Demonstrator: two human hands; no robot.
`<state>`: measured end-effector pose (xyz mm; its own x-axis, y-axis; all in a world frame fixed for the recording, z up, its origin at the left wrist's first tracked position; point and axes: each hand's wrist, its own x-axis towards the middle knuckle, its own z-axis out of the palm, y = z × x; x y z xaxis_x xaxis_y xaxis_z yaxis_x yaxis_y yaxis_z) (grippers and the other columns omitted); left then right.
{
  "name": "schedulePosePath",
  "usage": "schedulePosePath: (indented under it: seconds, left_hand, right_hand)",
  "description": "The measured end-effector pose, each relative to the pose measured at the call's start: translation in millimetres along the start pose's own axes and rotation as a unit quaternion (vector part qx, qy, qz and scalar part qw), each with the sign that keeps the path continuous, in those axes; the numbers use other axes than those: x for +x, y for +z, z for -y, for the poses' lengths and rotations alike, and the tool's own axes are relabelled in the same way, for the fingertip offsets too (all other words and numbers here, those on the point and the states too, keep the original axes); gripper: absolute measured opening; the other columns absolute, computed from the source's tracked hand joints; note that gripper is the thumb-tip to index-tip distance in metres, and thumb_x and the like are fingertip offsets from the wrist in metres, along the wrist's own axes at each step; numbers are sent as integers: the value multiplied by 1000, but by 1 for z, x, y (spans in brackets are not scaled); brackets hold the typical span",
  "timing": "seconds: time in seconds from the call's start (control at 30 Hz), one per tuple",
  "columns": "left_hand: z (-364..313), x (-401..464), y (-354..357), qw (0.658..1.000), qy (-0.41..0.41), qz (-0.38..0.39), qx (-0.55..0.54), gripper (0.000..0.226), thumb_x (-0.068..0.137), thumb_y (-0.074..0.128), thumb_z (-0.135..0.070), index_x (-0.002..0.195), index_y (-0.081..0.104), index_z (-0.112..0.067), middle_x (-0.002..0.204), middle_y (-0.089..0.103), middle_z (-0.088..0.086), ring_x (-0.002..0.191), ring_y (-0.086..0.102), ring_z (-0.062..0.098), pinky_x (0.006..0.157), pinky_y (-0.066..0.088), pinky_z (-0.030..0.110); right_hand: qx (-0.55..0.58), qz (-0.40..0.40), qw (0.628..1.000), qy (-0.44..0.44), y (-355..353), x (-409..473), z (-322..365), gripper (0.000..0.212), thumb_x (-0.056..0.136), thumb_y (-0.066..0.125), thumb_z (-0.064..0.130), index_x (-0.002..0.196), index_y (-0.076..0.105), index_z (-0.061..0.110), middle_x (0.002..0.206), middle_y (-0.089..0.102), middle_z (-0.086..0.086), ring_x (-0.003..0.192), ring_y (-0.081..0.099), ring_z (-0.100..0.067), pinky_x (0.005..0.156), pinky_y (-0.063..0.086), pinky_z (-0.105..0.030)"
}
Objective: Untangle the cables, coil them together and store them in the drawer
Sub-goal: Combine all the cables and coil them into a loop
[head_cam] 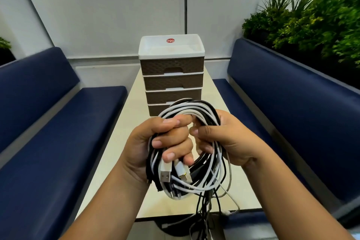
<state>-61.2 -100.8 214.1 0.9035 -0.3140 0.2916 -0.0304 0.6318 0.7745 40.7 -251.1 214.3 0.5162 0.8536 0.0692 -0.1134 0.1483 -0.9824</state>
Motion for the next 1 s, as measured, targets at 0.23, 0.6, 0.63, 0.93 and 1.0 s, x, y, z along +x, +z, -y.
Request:
schedulePosePath:
  seconds: [0.23, 0.6, 0.63, 0.93, 1.0]
  left_hand:
    - [-14, -2, -19, 992, -88, 17, 92, 22, 78, 75, -19, 88, 56, -13, 59, 54, -8, 65, 59, 15, 85, 52, 41]
    - [-1, 0, -28, 966, -40, -174, 190, 18, 73, 69, -19, 78, 64, -3, 70, 64, 9, 83, 68, 26, 93, 53, 43]
    - [1, 1, -27, 972, -37, -163, 168, 22, 75, 67, -22, 67, 56, -5, 58, 53, 4, 69, 64, 22, 86, 55, 41]
    - [-22, 19, -12, 982, -96, -162, 12, 42, 83, 59, -17, 61, 25, -24, 44, 32, -9, 41, 40, 5, 59, 54, 28]
    - [-30, 21, -13, 983, -83, -164, -17, 37, 86, 55, -16, 60, 30, -24, 44, 32, -9, 42, 40, 5, 58, 54, 27]
  right_hand:
    - [-115, -130, 984, -28, 7, 9, -1, 7, 87, 63, -3, 87, 62, 4, 50, 43, 0, 38, 34, -12, 43, 32, -25]
    - [-180, -218, 959, -29, 4, 19, -1, 18, 83, 65, -1, 73, 61, 14, 53, 39, -6, 43, 33, -18, 47, 30, -33]
    - [-174, -208, 962, -32, 4, 20, 0, 11, 84, 65, -1, 79, 62, 8, 56, 38, -9, 44, 33, -18, 46, 30, -31]
    - [44, -5, 997, -62, -28, 8, -33, 53, 72, 80, 47, 105, 63, 10, 80, 64, -9, 68, 63, -23, 64, 53, -35]
    - [42, 13, 998, -42, -32, 0, -56, 60, 70, 80, 49, 108, 62, 7, 88, 68, -11, 79, 66, -26, 72, 56, -35]
